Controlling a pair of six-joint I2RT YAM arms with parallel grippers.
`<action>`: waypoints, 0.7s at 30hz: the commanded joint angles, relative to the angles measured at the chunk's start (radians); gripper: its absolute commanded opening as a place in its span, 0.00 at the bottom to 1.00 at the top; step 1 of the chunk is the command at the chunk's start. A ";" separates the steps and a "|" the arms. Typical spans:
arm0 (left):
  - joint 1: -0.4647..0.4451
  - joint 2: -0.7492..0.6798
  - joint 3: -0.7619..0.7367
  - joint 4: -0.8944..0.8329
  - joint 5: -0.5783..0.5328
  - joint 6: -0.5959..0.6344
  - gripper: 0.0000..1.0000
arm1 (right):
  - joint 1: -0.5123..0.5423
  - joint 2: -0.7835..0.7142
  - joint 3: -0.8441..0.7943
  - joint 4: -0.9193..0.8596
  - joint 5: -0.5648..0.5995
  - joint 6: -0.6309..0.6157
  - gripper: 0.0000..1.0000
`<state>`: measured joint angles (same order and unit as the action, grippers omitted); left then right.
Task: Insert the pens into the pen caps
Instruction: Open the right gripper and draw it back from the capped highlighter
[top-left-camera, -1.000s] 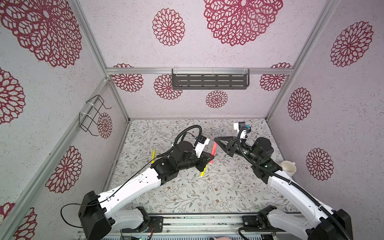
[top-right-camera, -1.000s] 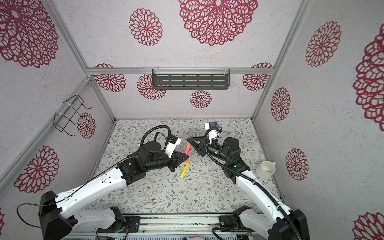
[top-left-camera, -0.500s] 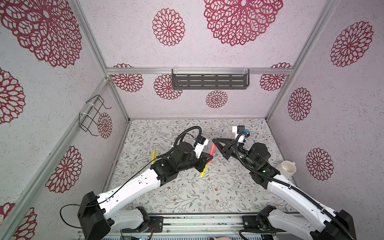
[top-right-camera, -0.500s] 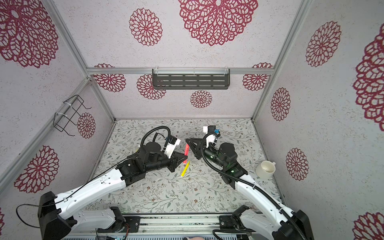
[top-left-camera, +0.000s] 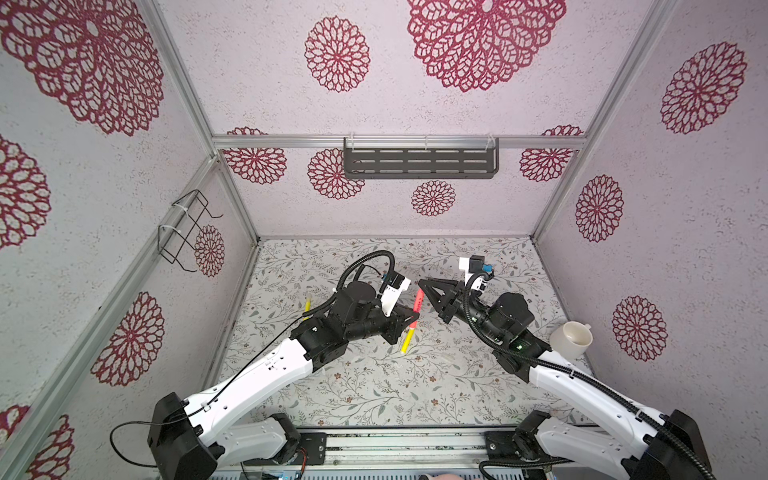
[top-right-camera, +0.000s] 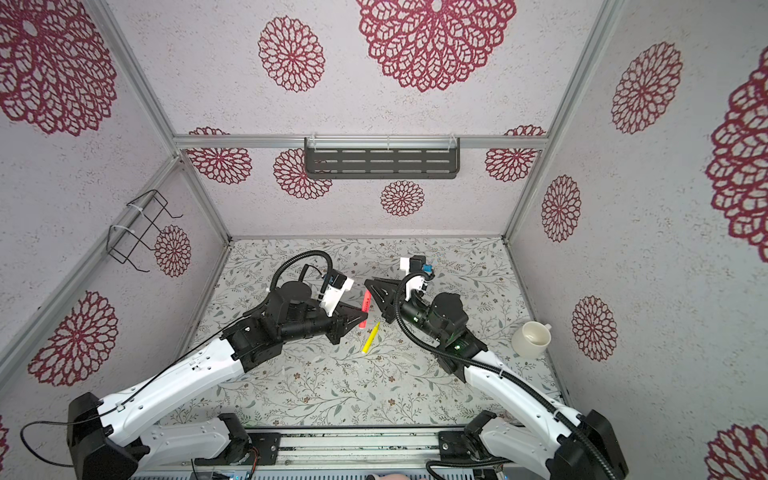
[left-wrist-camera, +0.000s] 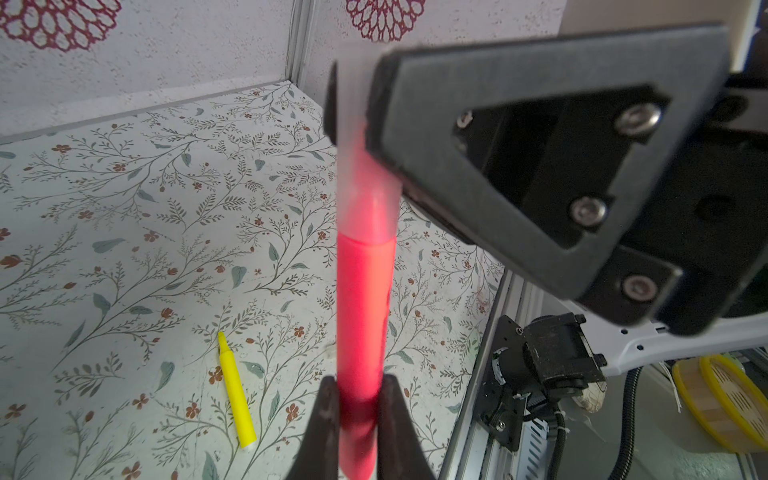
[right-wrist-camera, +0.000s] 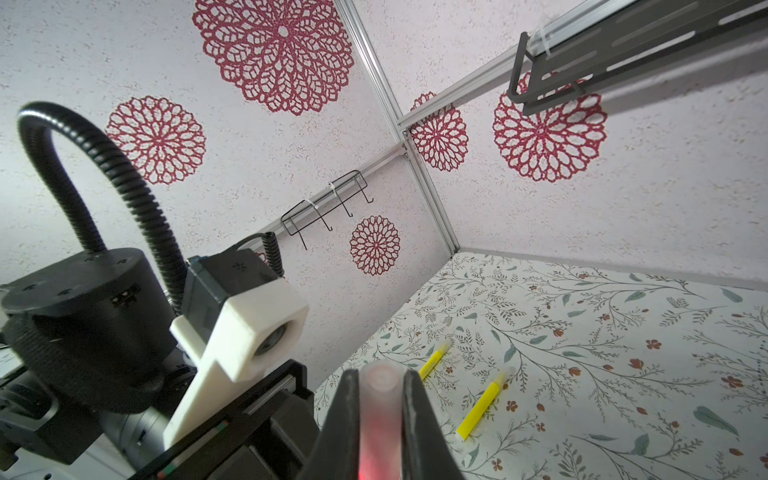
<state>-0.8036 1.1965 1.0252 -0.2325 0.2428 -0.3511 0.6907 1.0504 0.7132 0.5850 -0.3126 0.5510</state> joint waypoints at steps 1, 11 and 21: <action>0.081 -0.057 0.082 0.314 -0.093 -0.014 0.00 | 0.072 0.035 -0.063 -0.251 -0.154 -0.059 0.00; 0.132 -0.067 0.087 0.406 -0.104 -0.010 0.00 | 0.150 0.085 -0.077 -0.272 -0.136 -0.098 0.00; 0.170 -0.100 0.066 0.484 -0.125 -0.019 0.00 | 0.193 0.131 -0.101 -0.238 -0.104 -0.099 0.00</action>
<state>-0.7265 1.1797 1.0126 -0.2615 0.3027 -0.3328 0.7940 1.1393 0.7136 0.6781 -0.1856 0.4614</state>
